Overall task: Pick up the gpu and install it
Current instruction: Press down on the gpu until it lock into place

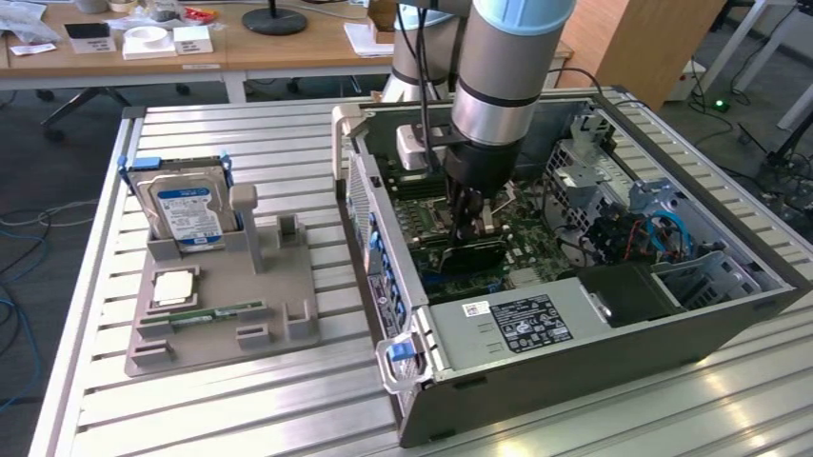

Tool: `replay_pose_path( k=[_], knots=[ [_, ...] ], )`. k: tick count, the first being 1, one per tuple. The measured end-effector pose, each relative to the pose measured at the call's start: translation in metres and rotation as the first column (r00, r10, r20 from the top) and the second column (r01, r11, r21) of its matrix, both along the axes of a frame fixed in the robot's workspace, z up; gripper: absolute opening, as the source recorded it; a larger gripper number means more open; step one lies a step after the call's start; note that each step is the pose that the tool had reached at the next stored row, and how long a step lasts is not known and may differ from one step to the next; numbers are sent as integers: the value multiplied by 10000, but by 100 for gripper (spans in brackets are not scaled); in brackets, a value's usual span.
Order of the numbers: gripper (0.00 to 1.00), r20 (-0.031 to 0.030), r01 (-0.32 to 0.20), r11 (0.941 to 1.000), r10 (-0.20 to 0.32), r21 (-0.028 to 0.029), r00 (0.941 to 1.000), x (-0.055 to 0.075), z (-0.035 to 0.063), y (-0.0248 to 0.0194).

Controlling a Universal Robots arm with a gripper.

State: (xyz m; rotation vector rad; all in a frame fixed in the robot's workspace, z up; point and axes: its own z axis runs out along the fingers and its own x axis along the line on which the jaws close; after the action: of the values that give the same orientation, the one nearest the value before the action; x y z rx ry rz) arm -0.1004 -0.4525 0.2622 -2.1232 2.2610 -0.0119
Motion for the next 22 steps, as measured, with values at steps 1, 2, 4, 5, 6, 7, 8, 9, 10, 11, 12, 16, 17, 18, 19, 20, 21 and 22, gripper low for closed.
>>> replay_pose_path(
  k=[1, 2, 4, 5, 6, 7, 8, 9, 10, 11, 12, 16, 17, 18, 19, 20, 21, 22],
  knots=[
    [11, 1, 0, 10000, 0, 1, 10000, -1, 0, 0],
    [11, 2, 2, 10000, -2, 2, 10000, -2, -1, 0],
    [11, 2, 4, 10000, -4, 1, 10000, -10, -2, 0],
    [11, 2, 3, 10000, -3, 1, 10000, -15, -4, 0],
    [11, 1, 2, 10000, -2, 1, 10000, -19, -4, 0],
    [11, 0, 2, 10000, -2, 0, 10000, -19, -4, 0],
    [11, 0, 1, 10000, -1, 0, 10000, -19, -3, 0],
    [11, 0, 1, 10000, -1, 0, 10000, -19, -4, 0],
    [11, 1, 1, 10000, -1, 0, 10000, -19, -4, 0],
    [11, 2, 2, 10000, -2, 1, 10000, -20, -4, 0],
    [11, 2, 2, 10000, -2, -1, 10000, -23, -6, 0],
    [11, 0, 1, 10000, -1, -1, 10000, -27, -7, 0],
    [11, 0, 1, 10000, -1, 0, 10000, -27, -8, 0],
    [11, 0, 2, 10000, -2, 0, 10000, -27, -8, 0],
    [11, 1, 2, 10000, -2, 1, 10000, -28, -8, 0],
    [11, 2, 2, 10000, -2, 1, 10000, -30, -9, 0],
    [11, 2, 3, 10000, -3, 0, 10000, -33, -9, 0],
    [11, 1, 2, 10000, -2, 0, 10000, -33, -10, 0]
  ],
)
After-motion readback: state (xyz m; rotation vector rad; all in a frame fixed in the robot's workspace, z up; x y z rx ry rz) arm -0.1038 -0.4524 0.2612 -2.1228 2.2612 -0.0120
